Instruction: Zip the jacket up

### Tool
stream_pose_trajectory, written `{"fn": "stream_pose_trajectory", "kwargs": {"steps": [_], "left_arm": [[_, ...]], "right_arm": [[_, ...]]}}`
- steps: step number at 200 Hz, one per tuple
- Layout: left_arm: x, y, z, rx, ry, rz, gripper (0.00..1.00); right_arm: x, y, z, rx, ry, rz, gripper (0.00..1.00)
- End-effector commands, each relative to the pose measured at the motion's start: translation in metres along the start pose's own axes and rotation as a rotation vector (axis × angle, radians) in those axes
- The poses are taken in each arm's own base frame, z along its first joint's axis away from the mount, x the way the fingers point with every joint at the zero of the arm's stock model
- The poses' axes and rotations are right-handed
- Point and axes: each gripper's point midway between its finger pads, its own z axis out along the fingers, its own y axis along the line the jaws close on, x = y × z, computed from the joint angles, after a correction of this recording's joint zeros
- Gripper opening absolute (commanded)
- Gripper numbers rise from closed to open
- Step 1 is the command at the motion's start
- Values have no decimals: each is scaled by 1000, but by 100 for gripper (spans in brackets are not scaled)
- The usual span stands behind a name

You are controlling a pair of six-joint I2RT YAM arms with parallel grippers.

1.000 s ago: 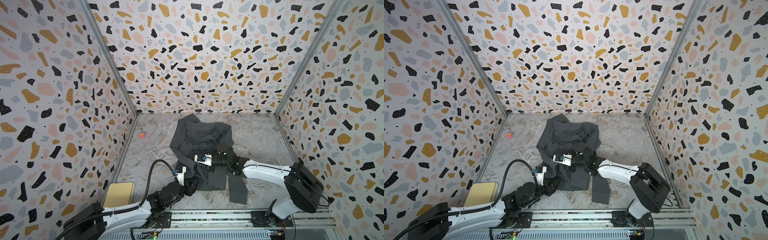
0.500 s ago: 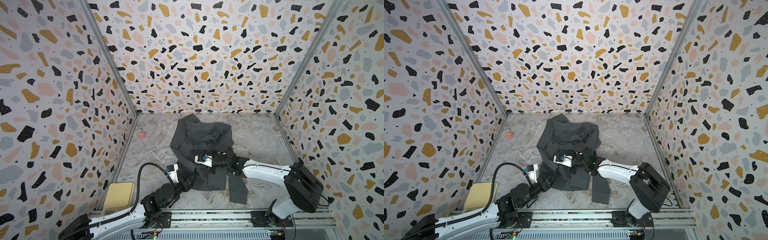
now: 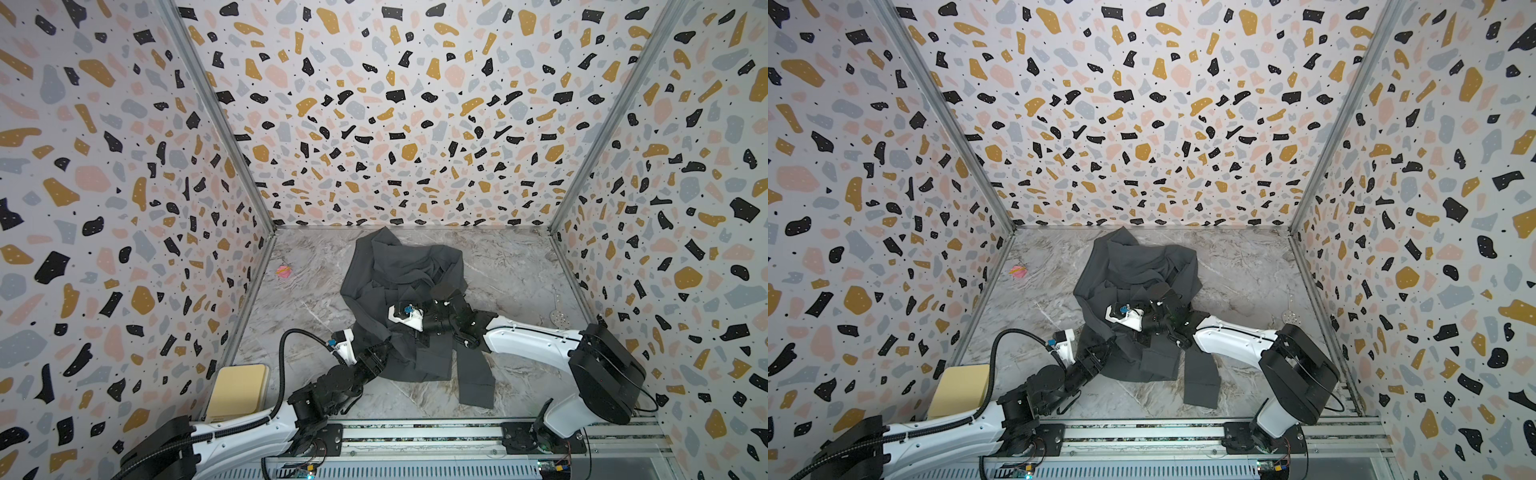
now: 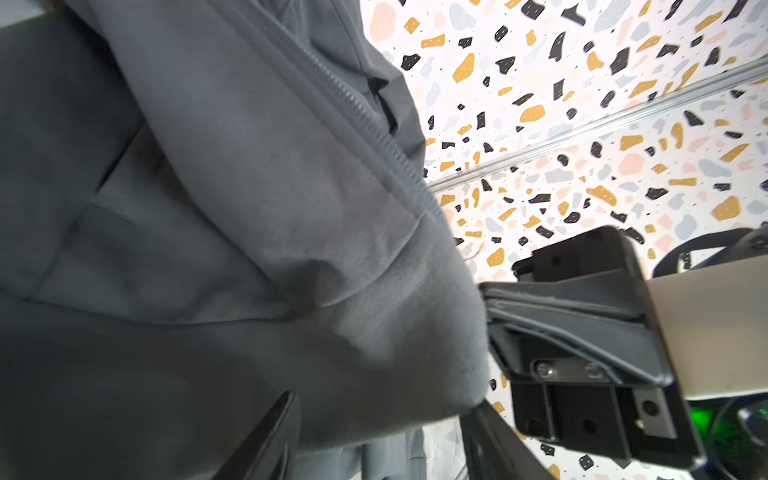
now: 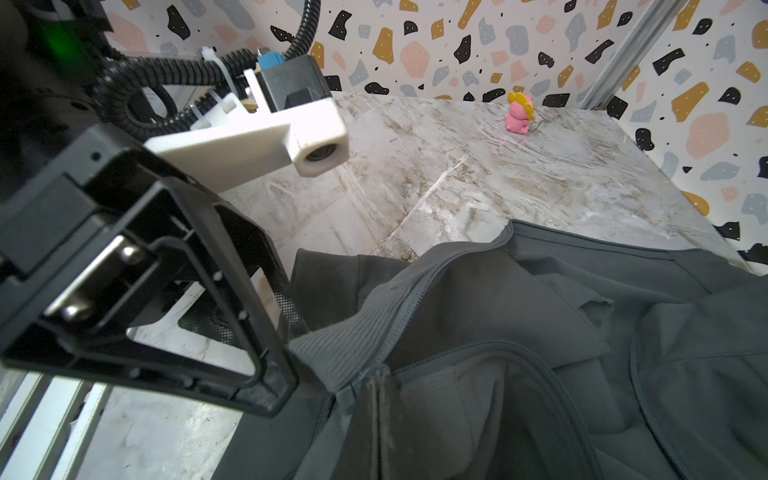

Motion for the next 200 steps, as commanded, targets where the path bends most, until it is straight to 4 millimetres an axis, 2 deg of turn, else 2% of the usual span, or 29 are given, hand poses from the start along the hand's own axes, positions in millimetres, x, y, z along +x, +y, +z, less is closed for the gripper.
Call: {"fn": "stream_pose_trajectory", "kwargs": {"steps": [1, 4, 9, 40, 86, 129, 150, 174, 200], "left_arm": [[-14, -41, -1, 130, -50, -20, 76], [-14, -42, -2, 136, -49, -19, 81], [-14, -43, -2, 143, -50, -21, 83], [-18, -45, -4, 149, -68, -39, 82], [-17, -41, 1, 123, -68, -48, 66], [-20, -45, 4, 125, -85, -47, 57], [-21, -45, 6, 117, -92, -47, 44], [-24, -42, 5, 111, -109, -60, 42], [-27, -39, 4, 96, -130, -58, 32]], "right_arm": [[-12, -2, 1, -10, -14, 31, 0], [-12, -2, 1, -11, -13, 32, 0], [-12, -2, 1, -11, -12, 35, 0], [-15, -1, 2, -19, -25, 42, 0], [-17, 1, 2, -40, -31, 49, 0], [-17, 5, 2, -61, -30, 53, 0], [-17, 7, 1, -71, -30, 54, 0], [-16, 11, 1, -94, -26, 58, 0], [-14, 14, 1, -108, -21, 61, 0]]}}
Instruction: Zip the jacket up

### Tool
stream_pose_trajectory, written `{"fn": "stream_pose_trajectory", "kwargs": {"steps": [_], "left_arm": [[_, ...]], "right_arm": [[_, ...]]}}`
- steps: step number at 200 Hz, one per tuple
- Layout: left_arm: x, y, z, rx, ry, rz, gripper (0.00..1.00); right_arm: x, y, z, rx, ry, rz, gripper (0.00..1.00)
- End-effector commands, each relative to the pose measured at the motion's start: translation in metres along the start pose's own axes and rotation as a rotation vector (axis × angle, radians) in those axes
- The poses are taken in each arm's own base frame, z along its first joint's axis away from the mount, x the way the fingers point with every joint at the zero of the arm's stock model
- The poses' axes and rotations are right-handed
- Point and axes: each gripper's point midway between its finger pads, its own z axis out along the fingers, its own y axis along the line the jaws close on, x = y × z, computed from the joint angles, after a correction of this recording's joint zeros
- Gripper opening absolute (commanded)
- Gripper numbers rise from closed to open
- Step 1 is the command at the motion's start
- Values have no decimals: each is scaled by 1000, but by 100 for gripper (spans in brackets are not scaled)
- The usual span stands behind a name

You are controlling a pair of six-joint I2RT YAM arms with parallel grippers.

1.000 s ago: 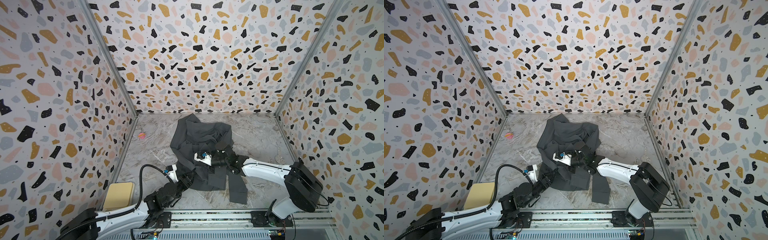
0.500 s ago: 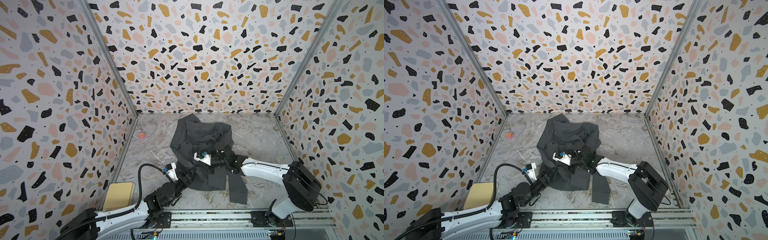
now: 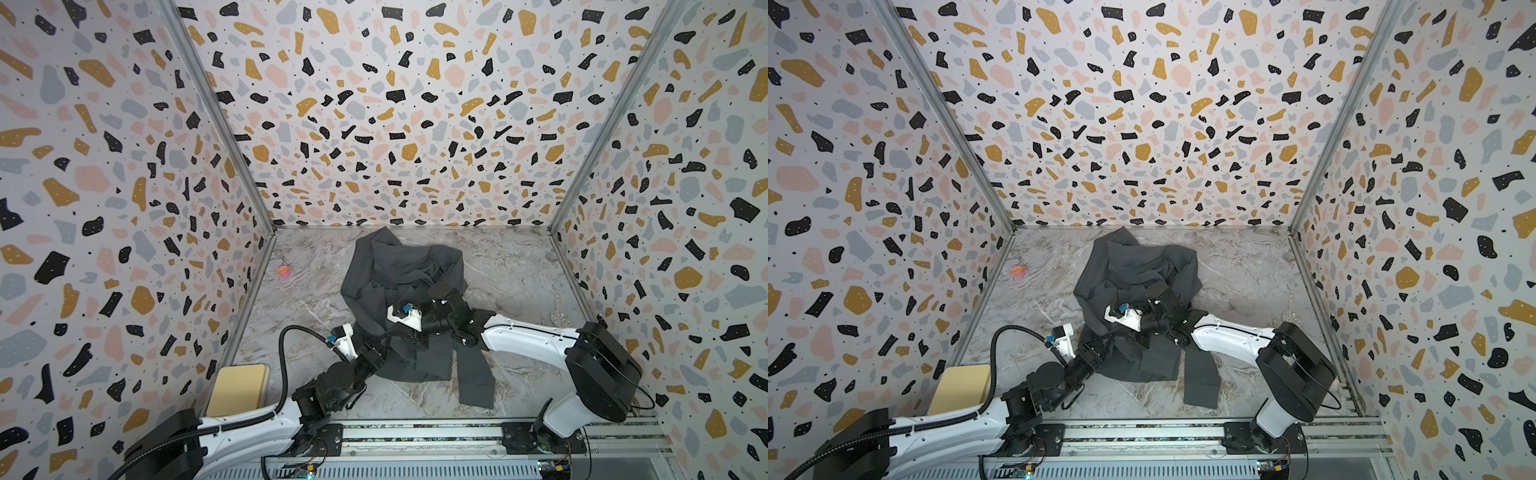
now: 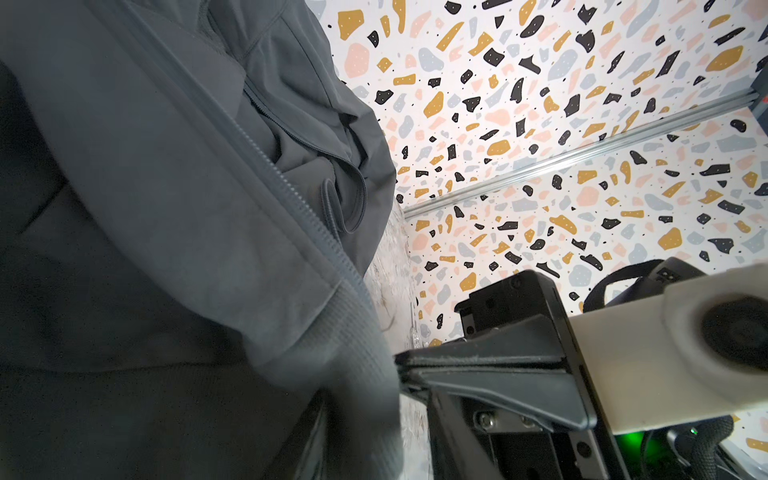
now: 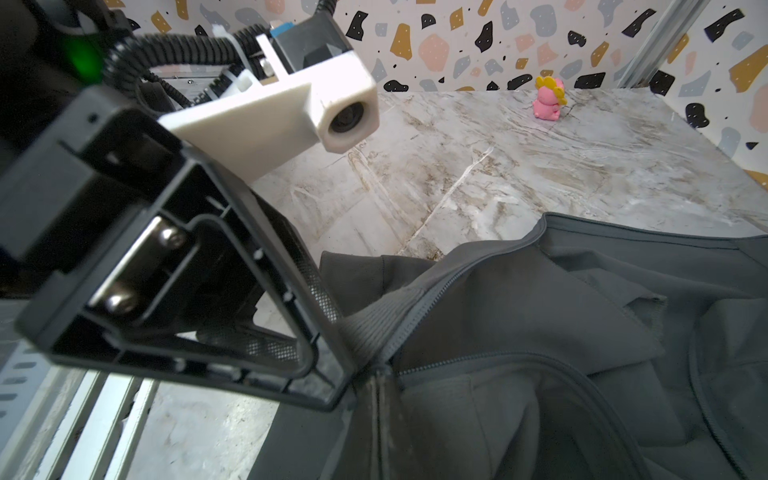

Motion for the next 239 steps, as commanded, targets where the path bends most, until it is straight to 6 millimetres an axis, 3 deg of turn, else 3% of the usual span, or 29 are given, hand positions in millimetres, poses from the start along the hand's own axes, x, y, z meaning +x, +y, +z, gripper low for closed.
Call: {"fn": "stream_pose_trajectory", "kwargs": {"steps": [1, 17, 81, 107, 131, 189, 216, 239], "left_arm": [[-12, -19, 0, 51, -57, -24, 32], [-13, -17, 0, 44, -61, -25, 27], [-6, -15, 6, 33, -35, -19, 24], [-1, -13, 8, 27, -17, -11, 0], [7, -6, 11, -12, 23, 37, 0], [15, 59, -1, -237, 61, 186, 0], [24, 73, -7, -260, 109, 211, 0], [29, 72, -8, -255, 143, 243, 0]], "right_arm": [[-15, 4, -2, -36, -23, -6, 0], [-16, 5, -3, -40, -28, -7, 0], [-21, 5, -4, -51, -47, -5, 0], [-22, 1, -5, -42, -57, 8, 0], [-23, -7, -6, -6, -49, 13, 0], [-20, -37, 11, 72, 5, -14, 0], [-19, -54, 18, 125, 38, -33, 0], [-18, -65, 24, 148, 67, -38, 0]]}}
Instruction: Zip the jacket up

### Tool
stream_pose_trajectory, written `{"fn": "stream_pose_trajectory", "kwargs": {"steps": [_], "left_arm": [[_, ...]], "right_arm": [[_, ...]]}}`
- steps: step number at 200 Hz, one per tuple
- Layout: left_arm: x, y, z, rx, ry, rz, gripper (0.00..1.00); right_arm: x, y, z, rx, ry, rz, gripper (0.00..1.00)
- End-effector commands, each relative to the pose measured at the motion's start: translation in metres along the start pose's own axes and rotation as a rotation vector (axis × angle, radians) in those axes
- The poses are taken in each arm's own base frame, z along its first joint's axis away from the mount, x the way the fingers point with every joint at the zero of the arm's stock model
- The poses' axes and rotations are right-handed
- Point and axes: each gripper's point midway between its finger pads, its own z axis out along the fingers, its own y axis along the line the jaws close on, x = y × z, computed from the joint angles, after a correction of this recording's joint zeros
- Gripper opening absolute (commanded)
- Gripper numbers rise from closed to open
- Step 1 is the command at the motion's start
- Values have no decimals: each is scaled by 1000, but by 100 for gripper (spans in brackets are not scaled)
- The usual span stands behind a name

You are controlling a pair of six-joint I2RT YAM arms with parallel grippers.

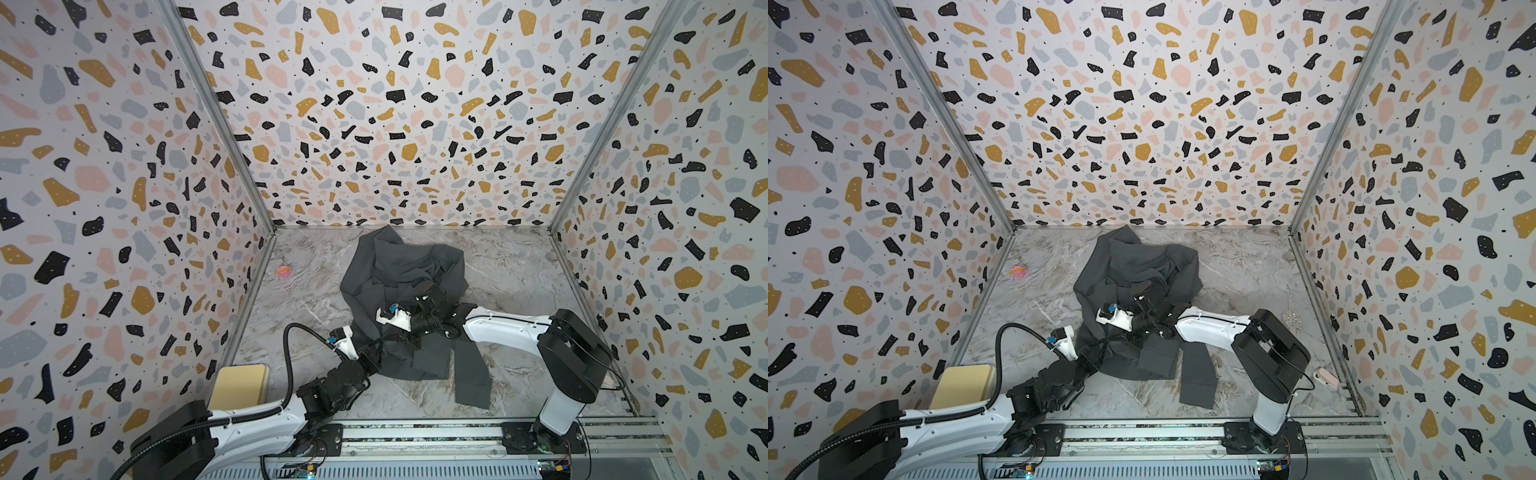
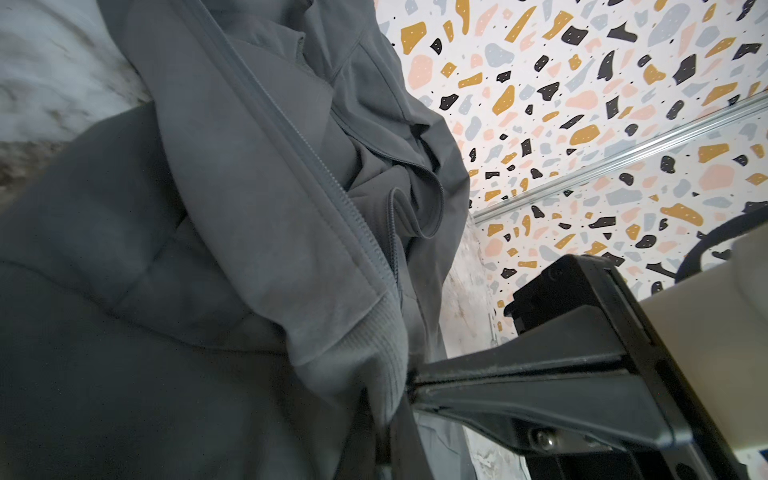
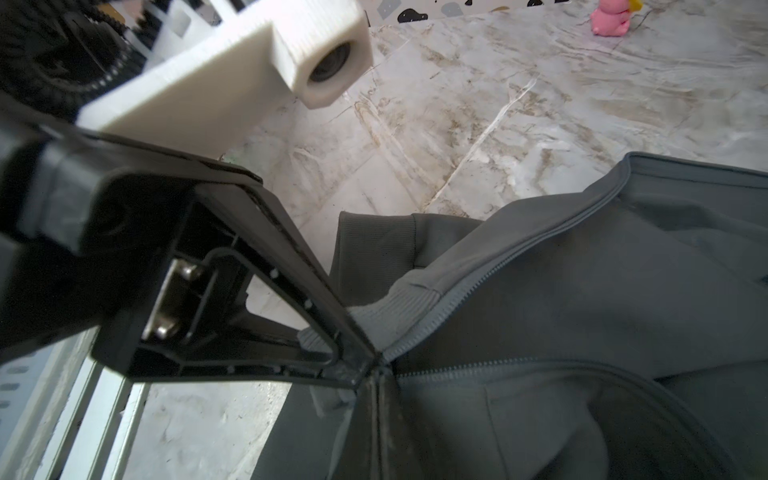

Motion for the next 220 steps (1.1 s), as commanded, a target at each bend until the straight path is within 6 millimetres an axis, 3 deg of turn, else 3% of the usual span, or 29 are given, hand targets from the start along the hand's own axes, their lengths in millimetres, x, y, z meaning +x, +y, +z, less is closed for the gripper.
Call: {"fn": "stream_pose_trajectory", "kwargs": {"steps": [1, 70, 113, 138, 185, 204, 220], "left_arm": [[29, 22, -5, -46, 142, 110, 0], [39, 19, -10, -32, 213, 209, 0], [51, 11, -11, 6, 289, 281, 0], [56, 3, -10, 34, 318, 314, 0], [46, -16, -13, 112, 272, 289, 0], [44, -20, -15, 125, 267, 295, 0], [46, -20, -15, 118, 284, 308, 0]], "right_arm": [[-47, -48, -18, 195, -74, -98, 0], [-51, -83, -13, 331, -49, -80, 0], [-54, -92, -19, 384, -53, -50, 0], [-51, -87, -22, 369, -47, -40, 0], [-49, -53, -26, 245, -88, 0, 0], [-48, -51, -30, 257, -95, 2, 0], [-45, -62, -30, 306, -71, -6, 0]]}}
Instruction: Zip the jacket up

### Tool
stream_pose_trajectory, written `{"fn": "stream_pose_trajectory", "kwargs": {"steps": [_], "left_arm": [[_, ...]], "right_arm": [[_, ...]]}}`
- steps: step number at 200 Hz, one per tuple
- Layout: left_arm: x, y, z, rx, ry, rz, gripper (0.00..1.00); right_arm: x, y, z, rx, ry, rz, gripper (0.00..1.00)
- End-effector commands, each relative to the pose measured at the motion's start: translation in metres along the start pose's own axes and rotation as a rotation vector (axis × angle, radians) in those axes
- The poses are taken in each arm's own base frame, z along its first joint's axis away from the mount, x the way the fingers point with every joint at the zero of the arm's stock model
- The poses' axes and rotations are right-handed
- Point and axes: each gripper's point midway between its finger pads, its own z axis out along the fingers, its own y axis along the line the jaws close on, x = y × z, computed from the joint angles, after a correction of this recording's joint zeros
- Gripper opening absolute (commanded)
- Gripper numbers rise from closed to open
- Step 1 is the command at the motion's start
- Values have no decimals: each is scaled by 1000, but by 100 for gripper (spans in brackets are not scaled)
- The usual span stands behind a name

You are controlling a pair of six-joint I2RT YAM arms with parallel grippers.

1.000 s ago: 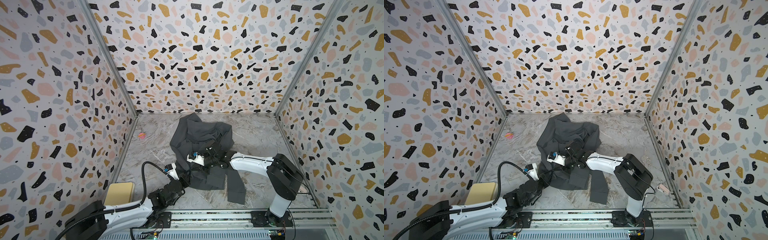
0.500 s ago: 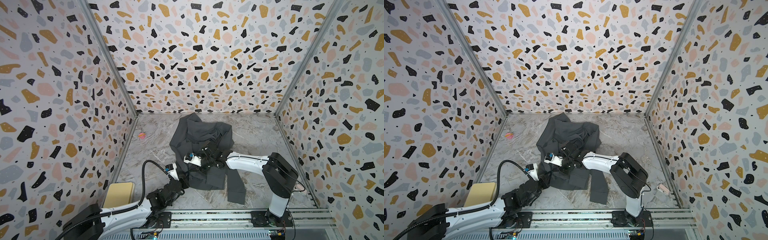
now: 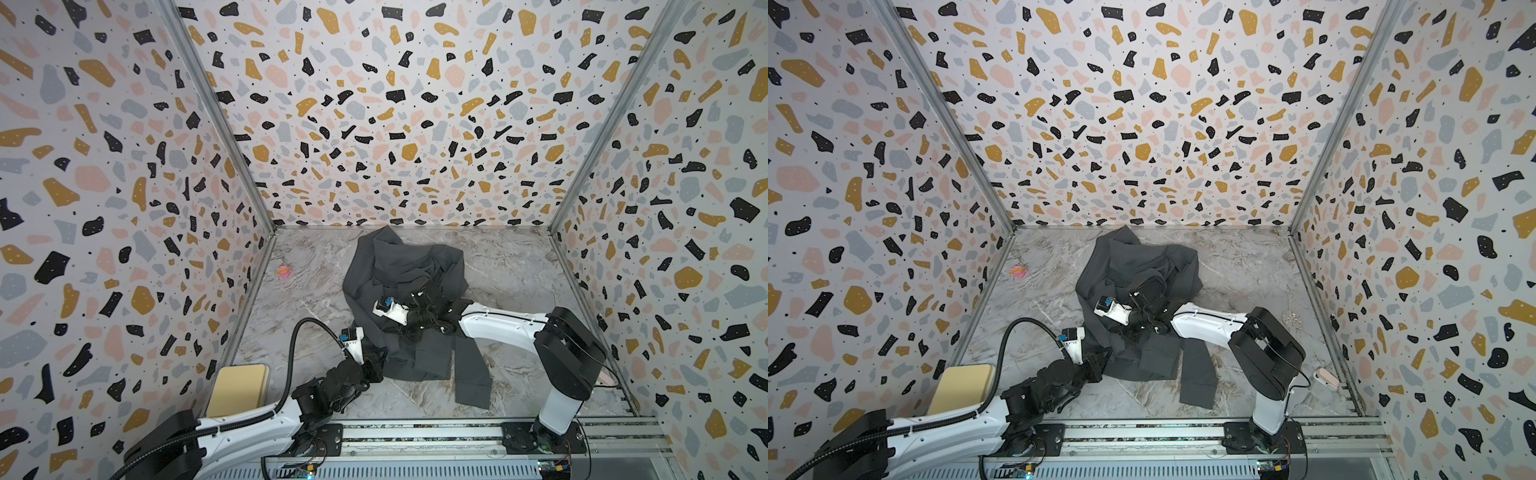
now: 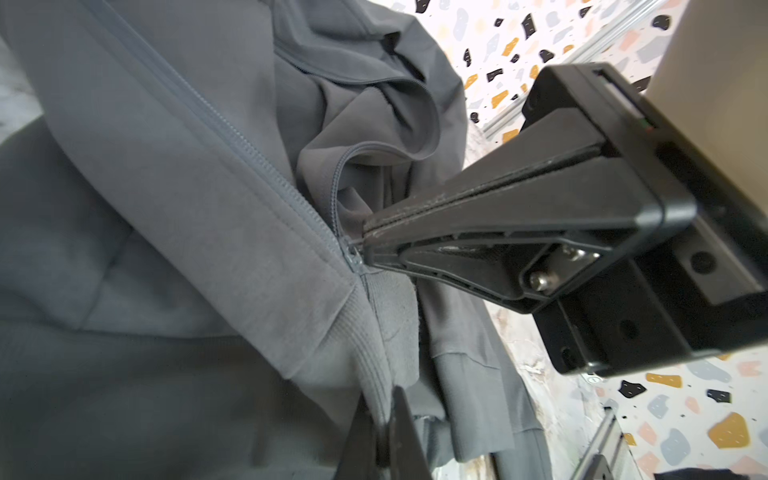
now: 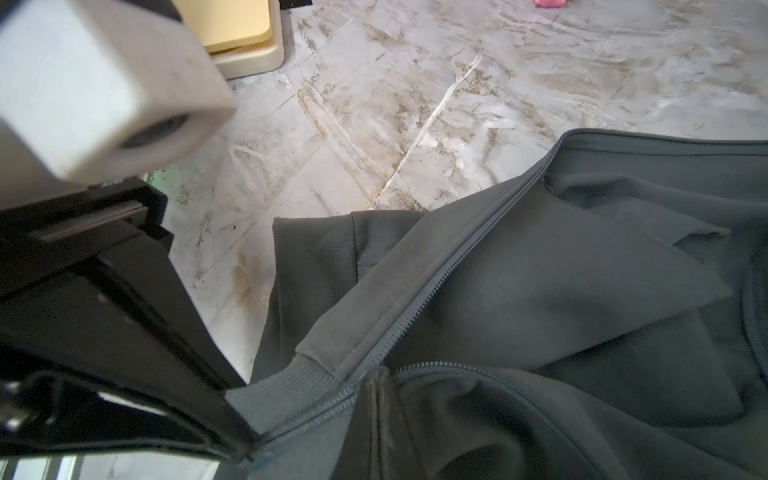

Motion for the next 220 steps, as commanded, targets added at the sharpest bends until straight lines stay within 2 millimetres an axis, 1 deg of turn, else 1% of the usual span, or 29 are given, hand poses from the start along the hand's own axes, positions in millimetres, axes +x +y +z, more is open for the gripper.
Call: {"fn": "stream_pose_trajectory", "kwargs": {"steps": [1, 9, 30, 45, 55, 73, 98, 133, 137, 147, 166, 186, 203, 220], "left_arm": [[20, -19, -3, 78, 120, 49, 0], [22, -21, -3, 84, 136, 45, 0], [28, -21, -5, 82, 174, 28, 0], [29, -25, -8, 81, 192, 29, 0], [28, -27, -9, 78, 194, 26, 0], [31, -25, -13, 63, 209, 19, 0], [36, -24, -16, 60, 222, -8, 0], [50, -19, -16, 28, 251, -9, 0], [51, -18, -16, 22, 255, -8, 0], [57, -17, -15, 13, 268, -7, 0], [67, -16, -15, -5, 296, -2, 0], [82, -12, -16, -22, 333, -15, 0], [98, 1, -20, -57, 369, -50, 0], [109, 7, -25, -69, 394, -83, 0]], "right_arm": [[-41, -40, -22, 182, -112, -48, 0], [-41, -47, -20, 210, -89, -58, 0], [-44, -76, -16, 322, -37, -80, 0], [-50, -98, -17, 389, -23, -89, 0], [-57, -118, -20, 438, -22, -84, 0], [-67, -155, -29, 523, -13, -72, 0], [-86, -208, -51, 642, -24, -52, 0], [-113, -262, -80, 765, -45, -67, 0], [-111, -269, -80, 774, -37, -67, 0], [-116, -285, -87, 809, -34, -76, 0], [-116, -313, -97, 877, -19, -71, 0], [-109, -341, -108, 948, -16, -60, 0], [-99, -361, -118, 998, -16, -45, 0], [-90, -377, -126, 1019, -24, -23, 0]]}}
